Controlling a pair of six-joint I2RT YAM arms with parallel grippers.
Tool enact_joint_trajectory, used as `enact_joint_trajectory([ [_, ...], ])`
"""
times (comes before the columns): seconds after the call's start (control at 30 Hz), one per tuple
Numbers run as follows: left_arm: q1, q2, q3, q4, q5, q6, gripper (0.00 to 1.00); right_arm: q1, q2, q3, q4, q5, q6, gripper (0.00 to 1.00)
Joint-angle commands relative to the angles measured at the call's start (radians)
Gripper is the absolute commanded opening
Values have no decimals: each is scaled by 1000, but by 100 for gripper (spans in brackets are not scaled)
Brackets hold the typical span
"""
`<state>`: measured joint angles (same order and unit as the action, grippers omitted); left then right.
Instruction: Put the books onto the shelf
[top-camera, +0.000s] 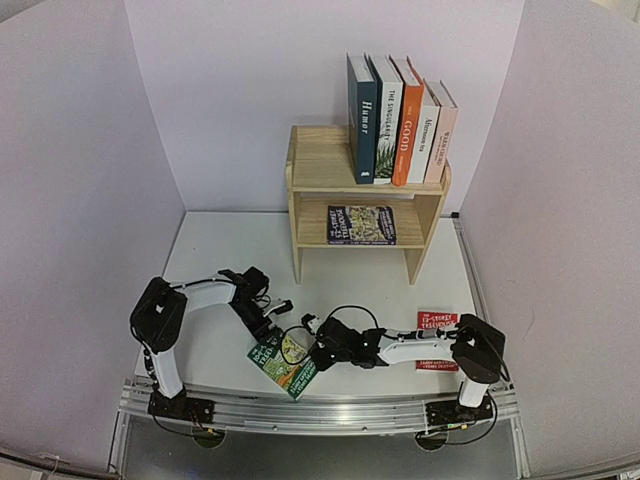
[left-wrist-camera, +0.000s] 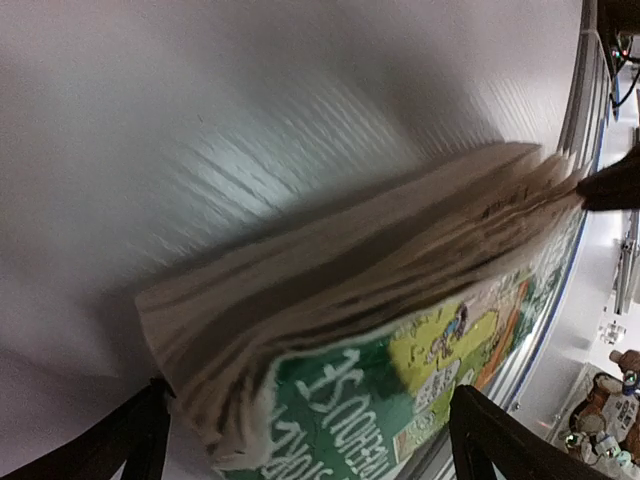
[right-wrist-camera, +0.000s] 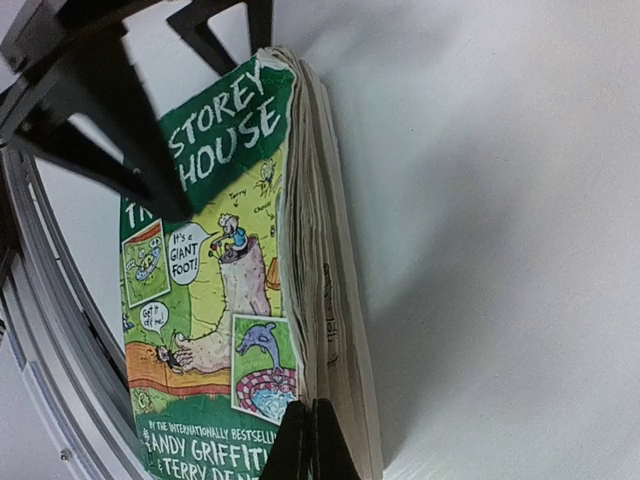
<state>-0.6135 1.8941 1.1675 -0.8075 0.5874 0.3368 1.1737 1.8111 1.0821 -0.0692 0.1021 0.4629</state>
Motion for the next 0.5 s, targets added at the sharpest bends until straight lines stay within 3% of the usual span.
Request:
enact_joint_trajectory([
  [0.0,-9,100,65,15,-59,-6,81,-2,-14,30,9,44,-42,0],
  [0.13,-11,96,98,-44,34,24,36,-5,3,31,24,63,-34,0],
  [0.2,-10,81,118,-92,104,42,6,-11,4,29,28,71,-29,0],
  [0.27,-10,60,130,-128,144,41,1,-22,-4,26,29,76,-26,0],
  [0.4,4,5,166,-186,180,-21,0,-30,-66,16,7,164,-50,4],
  [0.47,24,-10,194,-237,206,-70,0,-26,-113,24,-38,252,-84,43],
])
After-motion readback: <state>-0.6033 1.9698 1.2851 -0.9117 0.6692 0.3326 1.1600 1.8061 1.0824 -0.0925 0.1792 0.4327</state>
